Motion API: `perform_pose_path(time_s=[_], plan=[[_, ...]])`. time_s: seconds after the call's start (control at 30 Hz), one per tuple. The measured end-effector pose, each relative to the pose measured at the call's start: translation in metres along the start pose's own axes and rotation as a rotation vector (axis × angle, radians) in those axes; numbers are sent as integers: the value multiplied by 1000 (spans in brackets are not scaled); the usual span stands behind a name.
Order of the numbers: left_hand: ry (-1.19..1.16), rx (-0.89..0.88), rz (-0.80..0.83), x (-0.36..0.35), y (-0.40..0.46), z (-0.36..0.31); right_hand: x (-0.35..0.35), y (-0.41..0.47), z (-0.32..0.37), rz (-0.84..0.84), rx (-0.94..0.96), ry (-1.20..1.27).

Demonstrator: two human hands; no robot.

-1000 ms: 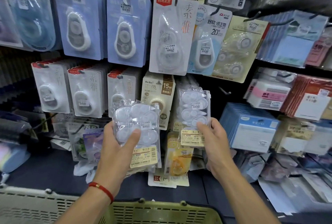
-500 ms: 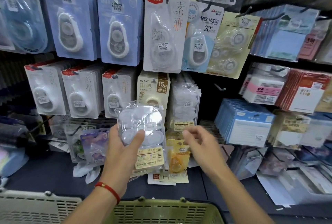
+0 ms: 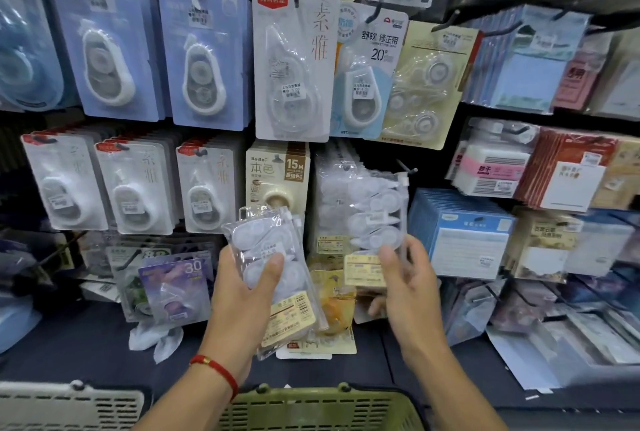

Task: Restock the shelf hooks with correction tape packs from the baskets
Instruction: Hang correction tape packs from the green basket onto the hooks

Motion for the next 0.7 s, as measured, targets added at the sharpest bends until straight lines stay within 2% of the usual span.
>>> perform_pose_path(time_s=[0.1,0.27,0.7], plan=[[7,-6,10,2,1,2,23,10,2,-116,-13,35],[15,11,15,5,1,6,37,21,-5,-112,-62,102],[46,27,6,6,3,9,47,22,-10,-232,-12,119]])
Point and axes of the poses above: each hand's wrist, its own y-axis towards the middle knuckle, its own x-axis out of the back of the hand, z = x × y, the point moved 5 cm from there along y, towards the middle knuckle, and after that the axes turned 13 degrees about -x, right-handed, at the moved point
